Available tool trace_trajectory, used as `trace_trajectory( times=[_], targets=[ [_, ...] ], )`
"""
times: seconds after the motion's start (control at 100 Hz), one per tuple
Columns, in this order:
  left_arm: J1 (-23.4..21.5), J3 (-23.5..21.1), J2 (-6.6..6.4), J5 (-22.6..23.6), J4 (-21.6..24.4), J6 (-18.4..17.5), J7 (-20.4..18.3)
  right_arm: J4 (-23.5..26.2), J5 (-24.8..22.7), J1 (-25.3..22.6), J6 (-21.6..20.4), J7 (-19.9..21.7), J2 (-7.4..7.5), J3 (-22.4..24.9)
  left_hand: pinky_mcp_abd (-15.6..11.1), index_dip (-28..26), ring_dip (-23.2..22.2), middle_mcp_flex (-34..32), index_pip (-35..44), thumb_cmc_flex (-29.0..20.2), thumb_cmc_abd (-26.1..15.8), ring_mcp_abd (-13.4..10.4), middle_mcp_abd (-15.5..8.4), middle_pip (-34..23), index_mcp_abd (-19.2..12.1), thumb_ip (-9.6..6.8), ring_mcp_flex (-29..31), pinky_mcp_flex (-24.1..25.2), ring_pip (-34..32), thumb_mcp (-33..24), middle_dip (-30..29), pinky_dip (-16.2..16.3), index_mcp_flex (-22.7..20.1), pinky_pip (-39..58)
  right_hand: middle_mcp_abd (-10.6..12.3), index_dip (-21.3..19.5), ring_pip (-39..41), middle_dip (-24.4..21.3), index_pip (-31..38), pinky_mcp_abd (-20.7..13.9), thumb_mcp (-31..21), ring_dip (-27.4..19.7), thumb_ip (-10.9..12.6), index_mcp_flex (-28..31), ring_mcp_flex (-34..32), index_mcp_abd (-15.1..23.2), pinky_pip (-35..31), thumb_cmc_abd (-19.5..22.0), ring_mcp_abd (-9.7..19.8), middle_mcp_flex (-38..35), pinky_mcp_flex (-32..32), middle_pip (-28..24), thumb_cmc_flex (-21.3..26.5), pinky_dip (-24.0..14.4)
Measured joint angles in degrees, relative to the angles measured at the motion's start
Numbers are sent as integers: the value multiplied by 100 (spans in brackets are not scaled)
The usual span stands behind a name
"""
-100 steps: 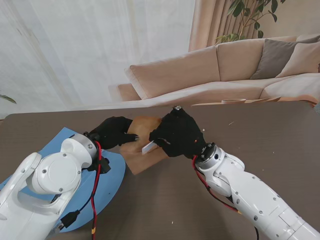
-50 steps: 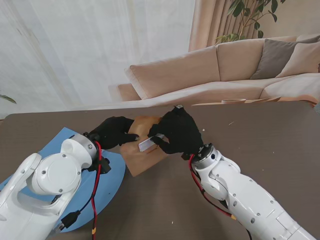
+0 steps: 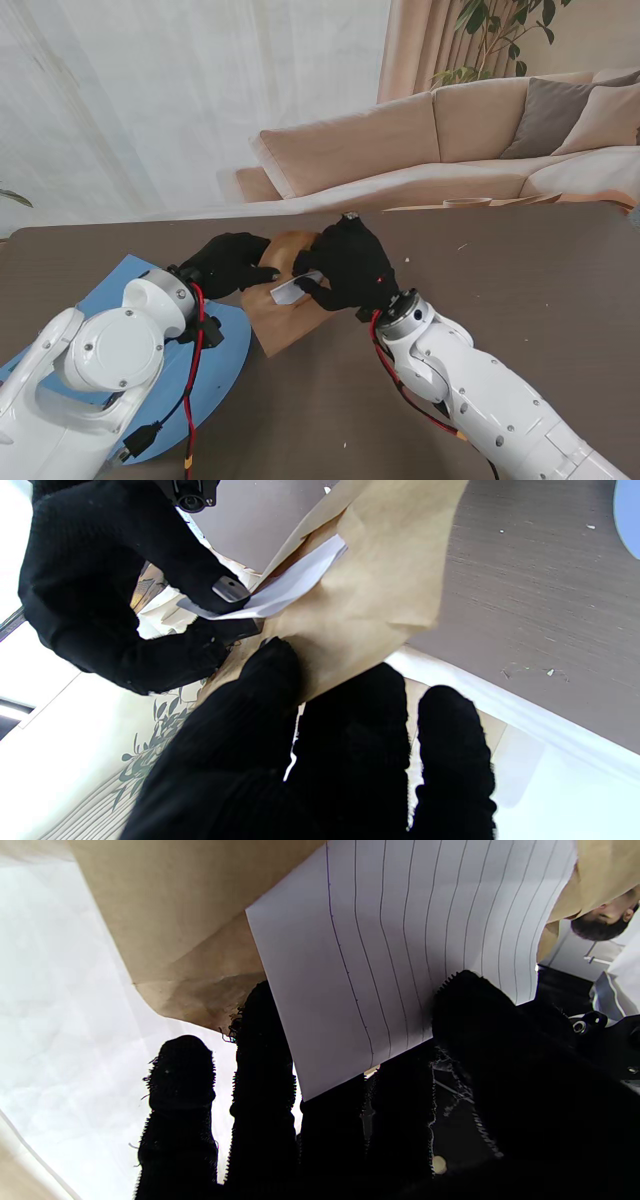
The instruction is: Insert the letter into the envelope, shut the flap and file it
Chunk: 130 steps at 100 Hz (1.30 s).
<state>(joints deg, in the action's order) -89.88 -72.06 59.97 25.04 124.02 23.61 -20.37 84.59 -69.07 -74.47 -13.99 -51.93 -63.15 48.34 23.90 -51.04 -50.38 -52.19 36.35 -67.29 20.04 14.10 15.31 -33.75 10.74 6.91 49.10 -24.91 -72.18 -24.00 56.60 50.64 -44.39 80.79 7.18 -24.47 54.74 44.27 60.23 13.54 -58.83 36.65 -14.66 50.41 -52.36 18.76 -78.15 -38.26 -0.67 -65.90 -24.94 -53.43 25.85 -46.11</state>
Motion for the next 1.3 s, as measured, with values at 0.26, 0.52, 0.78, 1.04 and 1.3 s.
trace_trajectory(
  times=[0.26,0.52,0.78,1.04,1.3],
  targets=[
    [2,82,36,-26,19,54,169,-36,5,30,-63,54,-3,-69,0,-11,0,0,0,-2,0,0,0,0,37,0,0,0,0,0,0,0,0,0,-2,-1,0,1,7,0,-2,1,1,2,0,-21,0,-56,-1,-1,0,-1,0,-1],
    [-51,47,83,-107,37,9,304,-17,-48,26,-56,189,16,-79,1,-12,0,0,0,-2,0,0,0,0,42,0,0,-1,0,0,0,0,0,0,-22,17,-51,-102,7,0,-2,1,1,3,36,-21,0,-56,-1,-3,34,167,0,-2],
    [-80,-33,82,-81,48,-47,266,295,-92,-221,174,436,29,172,1,-59,0,0,0,-2,0,0,0,0,42,0,0,-1,0,0,0,0,0,0,-116,554,-611,-1102,-747,0,183,-127,149,-380,375,-169,57,-139,-73,337,282,1371,-61,-56],
    [-123,-77,73,-54,54,-61,228,364,-97,-258,213,411,34,197,1,-60,1,0,0,-3,0,0,0,0,43,0,0,-1,0,0,0,0,0,0,-155,563,-731,-1325,-724,0,44,-165,176,-530,379,-169,59,-297,-74,376,297,1450,35,-60],
    [-129,-78,67,-33,57,-59,213,379,-93,-260,260,276,29,172,1,-62,1,0,0,-2,0,0,0,0,43,0,0,-1,0,0,0,0,0,0,-166,293,-710,-1042,-332,8,-180,-187,228,-291,379,267,60,-234,-76,363,299,1324,239,-73]
  ],
)
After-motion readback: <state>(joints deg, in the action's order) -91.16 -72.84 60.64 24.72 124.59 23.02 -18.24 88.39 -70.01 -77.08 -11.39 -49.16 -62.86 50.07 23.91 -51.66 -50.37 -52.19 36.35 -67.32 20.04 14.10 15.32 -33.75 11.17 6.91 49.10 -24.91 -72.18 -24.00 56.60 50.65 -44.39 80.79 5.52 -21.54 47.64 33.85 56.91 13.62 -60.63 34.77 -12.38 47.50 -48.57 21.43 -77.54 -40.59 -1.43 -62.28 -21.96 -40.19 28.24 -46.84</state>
